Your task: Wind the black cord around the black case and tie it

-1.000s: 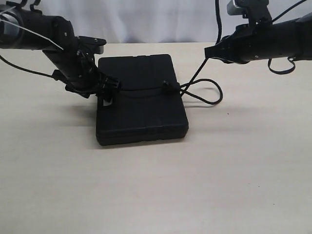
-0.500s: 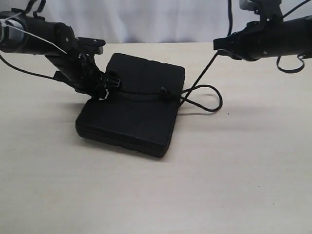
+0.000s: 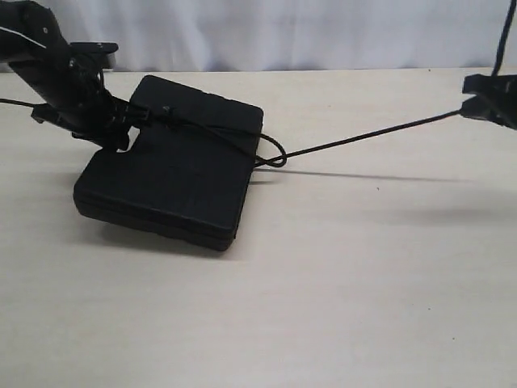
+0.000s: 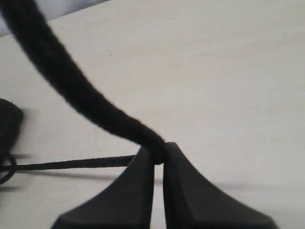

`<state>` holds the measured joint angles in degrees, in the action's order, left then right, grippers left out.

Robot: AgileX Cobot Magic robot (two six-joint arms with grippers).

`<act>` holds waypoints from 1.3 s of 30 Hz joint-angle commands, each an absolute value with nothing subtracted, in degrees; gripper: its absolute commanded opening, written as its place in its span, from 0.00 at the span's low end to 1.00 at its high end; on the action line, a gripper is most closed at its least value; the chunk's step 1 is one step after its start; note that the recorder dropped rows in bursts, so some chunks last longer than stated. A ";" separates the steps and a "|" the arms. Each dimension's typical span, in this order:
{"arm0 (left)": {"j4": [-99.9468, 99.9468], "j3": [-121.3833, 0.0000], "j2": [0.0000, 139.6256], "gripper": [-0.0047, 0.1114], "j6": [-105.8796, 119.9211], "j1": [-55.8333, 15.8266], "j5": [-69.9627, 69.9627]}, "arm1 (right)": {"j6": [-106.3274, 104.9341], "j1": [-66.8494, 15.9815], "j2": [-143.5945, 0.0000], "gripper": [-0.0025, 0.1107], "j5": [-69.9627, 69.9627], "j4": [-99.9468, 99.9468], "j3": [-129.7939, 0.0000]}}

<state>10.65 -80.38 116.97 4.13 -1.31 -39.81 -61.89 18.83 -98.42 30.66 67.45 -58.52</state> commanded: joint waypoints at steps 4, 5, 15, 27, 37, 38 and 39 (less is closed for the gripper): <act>13.18 -79.32 115.46 0.04 3.17 -0.42 -36.54 | -62.69 24.15 -97.88 0.06 13.21 67.27 -53.22; 13.06 -79.32 115.46 0.04 3.17 -0.42 -36.54 | -62.69 24.15 -97.99 0.06 11.17 67.27 -52.90; 17.82 -79.32 115.46 0.05 3.17 0.65 -31.14 | -61.86 23.80 -108.29 0.06 8.73 69.93 -53.81; 16.99 -82.42 112.96 0.48 7.50 0.65 -31.92 | -56.19 23.80 -105.24 0.53 28.91 63.56 -61.13; 4.04 -64.63 85.32 0.04 4.30 -4.00 -49.32 | -10.42 2.99 -83.85 0.06 52.60 -0.55 -60.23; 4.83 -60.00 80.91 0.04 4.30 -4.90 -46.28 | -10.42 2.41 -81.64 0.06 52.24 0.00 -58.32; 5.30 -53.91 74.59 0.04 4.42 -6.27 -40.21 | -10.72 1.47 -76.90 0.06 49.40 0.99 -53.46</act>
